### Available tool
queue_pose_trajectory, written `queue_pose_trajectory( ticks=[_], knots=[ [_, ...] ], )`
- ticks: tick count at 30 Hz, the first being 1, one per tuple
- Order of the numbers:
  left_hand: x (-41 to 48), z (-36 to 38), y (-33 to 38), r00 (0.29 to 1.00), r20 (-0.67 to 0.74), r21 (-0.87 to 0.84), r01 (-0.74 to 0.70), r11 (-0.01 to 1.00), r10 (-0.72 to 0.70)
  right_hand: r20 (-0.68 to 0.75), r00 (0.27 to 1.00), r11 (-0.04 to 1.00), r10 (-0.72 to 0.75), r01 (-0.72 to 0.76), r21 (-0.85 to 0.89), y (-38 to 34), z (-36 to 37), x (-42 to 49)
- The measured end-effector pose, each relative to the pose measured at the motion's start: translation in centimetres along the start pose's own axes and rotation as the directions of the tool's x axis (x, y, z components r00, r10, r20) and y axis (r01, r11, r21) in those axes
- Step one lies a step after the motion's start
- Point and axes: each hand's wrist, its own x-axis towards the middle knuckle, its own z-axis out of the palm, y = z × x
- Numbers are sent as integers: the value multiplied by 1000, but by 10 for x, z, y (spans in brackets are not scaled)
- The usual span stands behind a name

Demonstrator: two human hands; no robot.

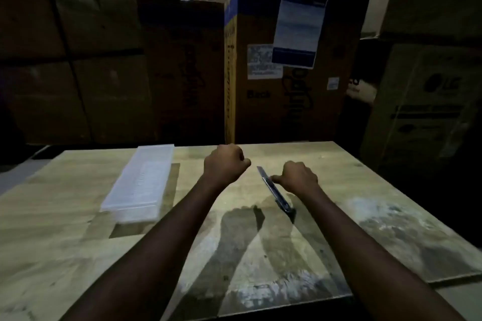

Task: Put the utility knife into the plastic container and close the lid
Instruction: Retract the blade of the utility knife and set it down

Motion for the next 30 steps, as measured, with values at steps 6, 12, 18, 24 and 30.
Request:
queue_pose_trajectory(
  ticks=[6, 12, 18, 24, 30],
  knots=[
    [-4, 51, -14, 985, 34, -181, 173, 968, -170, 50, 999, 998, 15, -13, -55, -5, 40, 4],
    [-11, 88, -13, 964, 11, -349, 254, 902, -267, 15, 999, 998, 29, -28, -53, -6, 51, 20],
    [-8, 109, -21, 977, 20, -368, 205, 907, -213, 8, 999, 996, 43, -42, -79, -5, 61, 31],
    [-3, 116, -28, 968, 72, -509, 244, 826, -241, -12, 1000, 999, 28, -29, -37, -5, 65, 35],
    [-1, 109, -31, 915, 266, -715, 399, 574, -305, -42, 999, 999, -11, 13, 33, -7, 58, 32]
  ],
)
